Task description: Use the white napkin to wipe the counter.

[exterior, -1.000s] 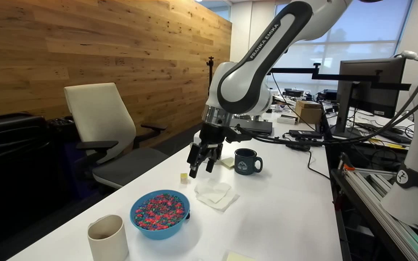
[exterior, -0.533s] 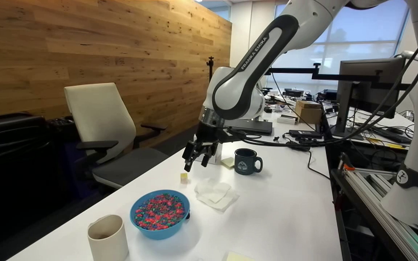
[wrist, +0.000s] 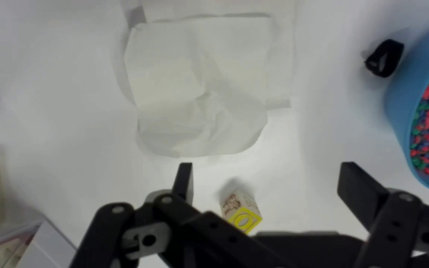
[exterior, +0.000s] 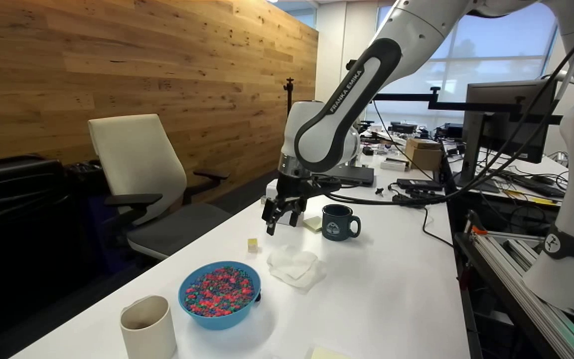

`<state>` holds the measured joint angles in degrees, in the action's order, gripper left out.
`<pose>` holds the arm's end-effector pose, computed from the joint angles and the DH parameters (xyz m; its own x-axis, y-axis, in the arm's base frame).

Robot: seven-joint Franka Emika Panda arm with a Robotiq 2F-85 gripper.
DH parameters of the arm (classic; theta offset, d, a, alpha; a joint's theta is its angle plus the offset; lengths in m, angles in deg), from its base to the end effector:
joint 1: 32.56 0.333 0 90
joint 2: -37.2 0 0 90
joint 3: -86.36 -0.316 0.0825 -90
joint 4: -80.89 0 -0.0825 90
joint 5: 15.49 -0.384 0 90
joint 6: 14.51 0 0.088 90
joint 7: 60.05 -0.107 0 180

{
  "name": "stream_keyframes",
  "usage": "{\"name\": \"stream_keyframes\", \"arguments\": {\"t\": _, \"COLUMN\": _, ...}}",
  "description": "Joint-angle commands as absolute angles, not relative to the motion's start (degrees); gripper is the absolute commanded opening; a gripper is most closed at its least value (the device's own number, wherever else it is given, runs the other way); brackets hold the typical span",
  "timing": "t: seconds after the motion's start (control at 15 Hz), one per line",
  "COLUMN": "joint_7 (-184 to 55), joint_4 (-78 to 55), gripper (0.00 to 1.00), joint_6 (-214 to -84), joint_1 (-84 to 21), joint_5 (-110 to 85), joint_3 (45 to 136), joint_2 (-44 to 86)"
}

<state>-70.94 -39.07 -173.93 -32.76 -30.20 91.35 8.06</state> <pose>0.5954 -0.0649 0.1930 0.8634 -0.4802 0.1548 -0.4658 -0.8766 -0.1211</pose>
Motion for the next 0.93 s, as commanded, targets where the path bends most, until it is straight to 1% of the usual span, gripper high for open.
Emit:
{"name": "stream_keyframes", "arguments": {"t": 0.0, "joint_7": -75.48, "joint_4": -37.09, "gripper": 1.0, "joint_6": -170.29, "joint_1": -30.95, "joint_5": -25.22, "joint_3": 94.62, "joint_2": 6.76}}
{"name": "stream_keyframes", "arguments": {"t": 0.4, "joint_7": -74.48, "joint_4": -37.59, "gripper": 1.0, "joint_6": -168.87, "joint_1": -31.66, "joint_5": -24.04, "joint_3": 94.28, "joint_2": 5.92}}
{"name": "stream_keyframes", "arguments": {"t": 0.87, "joint_7": -72.79, "joint_4": -37.54, "gripper": 1.0, "joint_6": -168.99, "joint_1": -33.55, "joint_5": -27.11, "joint_3": 90.31, "joint_2": 4.03}}
